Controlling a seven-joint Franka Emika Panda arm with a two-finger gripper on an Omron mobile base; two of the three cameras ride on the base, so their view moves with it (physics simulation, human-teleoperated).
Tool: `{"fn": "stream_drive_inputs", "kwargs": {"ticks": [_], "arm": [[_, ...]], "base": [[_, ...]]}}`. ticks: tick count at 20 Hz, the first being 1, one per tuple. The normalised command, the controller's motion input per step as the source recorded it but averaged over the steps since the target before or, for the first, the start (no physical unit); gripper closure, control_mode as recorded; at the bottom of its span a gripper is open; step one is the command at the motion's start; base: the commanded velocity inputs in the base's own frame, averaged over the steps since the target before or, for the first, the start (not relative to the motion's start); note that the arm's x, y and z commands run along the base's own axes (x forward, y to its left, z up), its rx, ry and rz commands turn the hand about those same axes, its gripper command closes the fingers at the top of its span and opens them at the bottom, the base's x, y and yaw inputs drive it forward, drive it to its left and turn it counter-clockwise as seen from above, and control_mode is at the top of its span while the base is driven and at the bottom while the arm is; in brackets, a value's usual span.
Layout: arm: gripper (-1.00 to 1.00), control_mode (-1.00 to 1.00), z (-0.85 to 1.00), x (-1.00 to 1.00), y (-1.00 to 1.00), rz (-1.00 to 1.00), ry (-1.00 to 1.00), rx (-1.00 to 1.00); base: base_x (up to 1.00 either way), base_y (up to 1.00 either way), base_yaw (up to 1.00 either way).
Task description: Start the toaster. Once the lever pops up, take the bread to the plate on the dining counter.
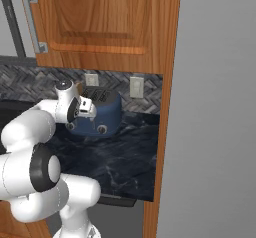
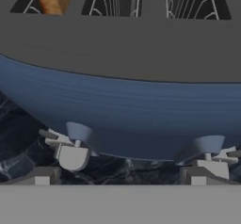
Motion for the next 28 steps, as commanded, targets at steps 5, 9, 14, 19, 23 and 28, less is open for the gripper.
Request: {"fn": "stream_drive_inputs", "kwargs": {"ticks": [5, 9, 14, 19, 23, 28], "arm": [[-1.00, -1.00, -0.02, 0.00, 0.00, 0.00, 0.00, 0.00], [-1.00, -1.00, -0.01, 0.04, 0.00, 0.00, 0.00, 0.00], [-1.00, -1.00, -0.03, 0.07, 0.00, -0.01, 0.00, 0.00], [-1.00, -1.00, -0.03, 0.06, 0.00, -0.03, 0.00, 0.00], [-1.00, -1.00, -0.11, 0.00, 0.00, -0.04, 0.00, 0.00], [-1.00, -1.00, -0.12, 0.00, 0.00, -0.03, 0.00, 0.00]], "base": [[0.00, 0.00, 0.00], [0.00, 0.00, 0.00], [0.00, 0.00, 0.00], [0.00, 0.00, 0.00], [0.00, 0.00, 0.00], [0.00, 0.00, 0.00]]}}
